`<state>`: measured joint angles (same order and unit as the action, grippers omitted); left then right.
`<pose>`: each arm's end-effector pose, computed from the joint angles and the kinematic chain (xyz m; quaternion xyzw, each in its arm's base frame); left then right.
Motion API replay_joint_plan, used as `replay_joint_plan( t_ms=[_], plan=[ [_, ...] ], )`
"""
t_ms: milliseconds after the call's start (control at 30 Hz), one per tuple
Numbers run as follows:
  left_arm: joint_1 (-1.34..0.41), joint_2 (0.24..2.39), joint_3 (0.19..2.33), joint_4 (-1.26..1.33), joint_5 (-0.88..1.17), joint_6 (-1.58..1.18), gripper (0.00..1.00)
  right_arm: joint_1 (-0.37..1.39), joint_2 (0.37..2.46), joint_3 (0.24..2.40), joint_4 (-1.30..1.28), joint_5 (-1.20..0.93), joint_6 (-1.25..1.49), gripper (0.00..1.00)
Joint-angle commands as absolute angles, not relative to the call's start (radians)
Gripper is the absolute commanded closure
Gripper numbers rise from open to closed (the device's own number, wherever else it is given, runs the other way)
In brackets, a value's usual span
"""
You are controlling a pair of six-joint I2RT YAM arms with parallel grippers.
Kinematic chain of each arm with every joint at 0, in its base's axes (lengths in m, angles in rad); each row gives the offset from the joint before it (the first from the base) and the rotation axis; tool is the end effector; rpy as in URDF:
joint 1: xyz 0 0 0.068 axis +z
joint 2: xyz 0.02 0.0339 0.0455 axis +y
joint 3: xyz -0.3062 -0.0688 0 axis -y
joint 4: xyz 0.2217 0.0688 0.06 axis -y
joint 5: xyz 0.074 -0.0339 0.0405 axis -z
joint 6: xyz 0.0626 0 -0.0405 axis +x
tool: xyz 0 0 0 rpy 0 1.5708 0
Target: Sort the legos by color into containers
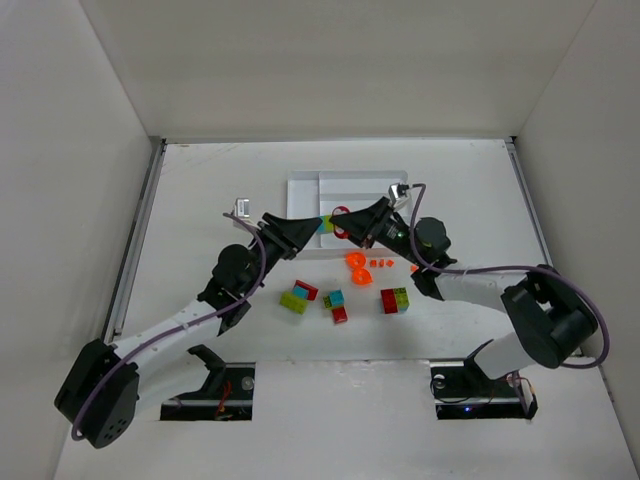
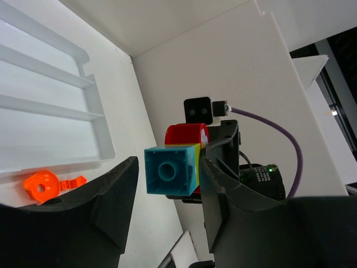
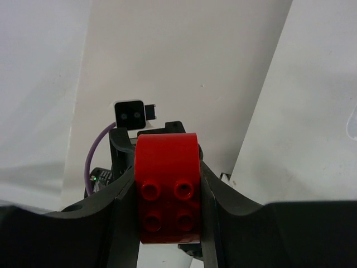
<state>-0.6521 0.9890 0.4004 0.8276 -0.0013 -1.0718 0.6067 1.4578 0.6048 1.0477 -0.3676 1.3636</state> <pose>0.1607 -0.1226 0.3285 -0.1292 0.6041 -0.5967 0.5122 0.2389 0.1932 0.3158 0.0995 0.6323 0.6971 0.3231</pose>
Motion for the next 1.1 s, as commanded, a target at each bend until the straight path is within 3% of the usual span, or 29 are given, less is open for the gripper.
replay_joint_plan(
  t_ms=[0,67,367,467,933,1067],
  plan=[
    [-0.648,1.002,0.396,0.945,0.005,-1.088,0.57,0.620,1.486,0.614,1.190,-0.388,1.405,0.76],
    [-0.651,1.014,0.396,0.962,0.006,-1.092,0.58,0.627,1.508,0.615,1.210,-0.391,1.417,0.76],
    [-0.647,1.008,0.384,0.976,0.014,-1.092,0.86,0.625,1.537,0.601,1.250,-0.390,1.437,0.77],
    [-0.627,0.968,0.368,0.962,0.014,-1.086,0.91,0.611,1.517,0.578,1.255,-0.388,1.437,0.78],
    [-0.518,0.888,0.345,0.825,0.044,-1.074,0.92,0.510,1.434,0.496,1.256,-0.428,1.413,0.78],
    [-0.487,0.991,0.437,0.749,0.031,-0.993,0.91,0.501,1.404,0.482,1.172,-0.414,1.335,0.78]
  ],
)
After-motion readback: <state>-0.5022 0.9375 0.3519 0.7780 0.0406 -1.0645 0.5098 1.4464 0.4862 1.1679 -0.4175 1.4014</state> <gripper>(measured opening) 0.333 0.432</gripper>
